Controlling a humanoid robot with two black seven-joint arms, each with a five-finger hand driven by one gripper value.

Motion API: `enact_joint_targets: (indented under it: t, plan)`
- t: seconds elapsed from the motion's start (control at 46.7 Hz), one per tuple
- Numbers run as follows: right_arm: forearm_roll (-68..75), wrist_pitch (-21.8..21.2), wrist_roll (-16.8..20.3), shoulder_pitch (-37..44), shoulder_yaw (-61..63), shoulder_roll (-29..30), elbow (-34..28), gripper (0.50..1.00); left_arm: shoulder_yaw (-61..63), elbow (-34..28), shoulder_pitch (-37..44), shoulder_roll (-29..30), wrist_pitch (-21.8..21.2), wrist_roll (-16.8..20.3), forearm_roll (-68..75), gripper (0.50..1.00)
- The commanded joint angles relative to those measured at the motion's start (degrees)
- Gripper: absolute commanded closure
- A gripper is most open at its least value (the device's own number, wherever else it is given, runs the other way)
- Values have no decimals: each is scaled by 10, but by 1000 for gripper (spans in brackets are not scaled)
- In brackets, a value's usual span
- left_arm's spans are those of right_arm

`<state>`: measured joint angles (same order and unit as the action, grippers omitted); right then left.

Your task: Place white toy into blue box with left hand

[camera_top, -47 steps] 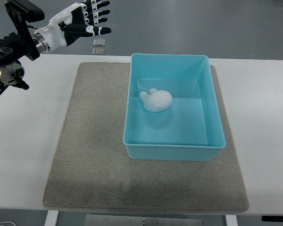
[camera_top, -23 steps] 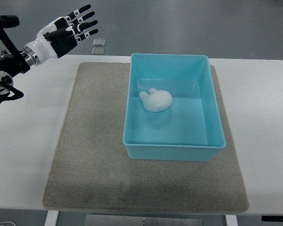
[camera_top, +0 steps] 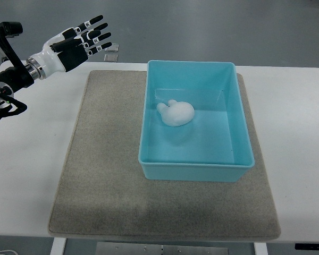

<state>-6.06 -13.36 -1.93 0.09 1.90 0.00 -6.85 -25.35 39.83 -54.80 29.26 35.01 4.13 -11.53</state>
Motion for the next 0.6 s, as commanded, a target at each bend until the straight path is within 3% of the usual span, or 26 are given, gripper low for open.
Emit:
enact_joint_targets:
  t: [0.0, 0.578]
  plan:
    - [0, 0, 0, 0, -1, 0, 0, 564, 0, 2, 3, -2, 0, 0, -4, 500]
    - [0, 0, 0, 0, -1, 0, 0, 564, -7, 2, 19, 4, 0, 0, -7, 500]
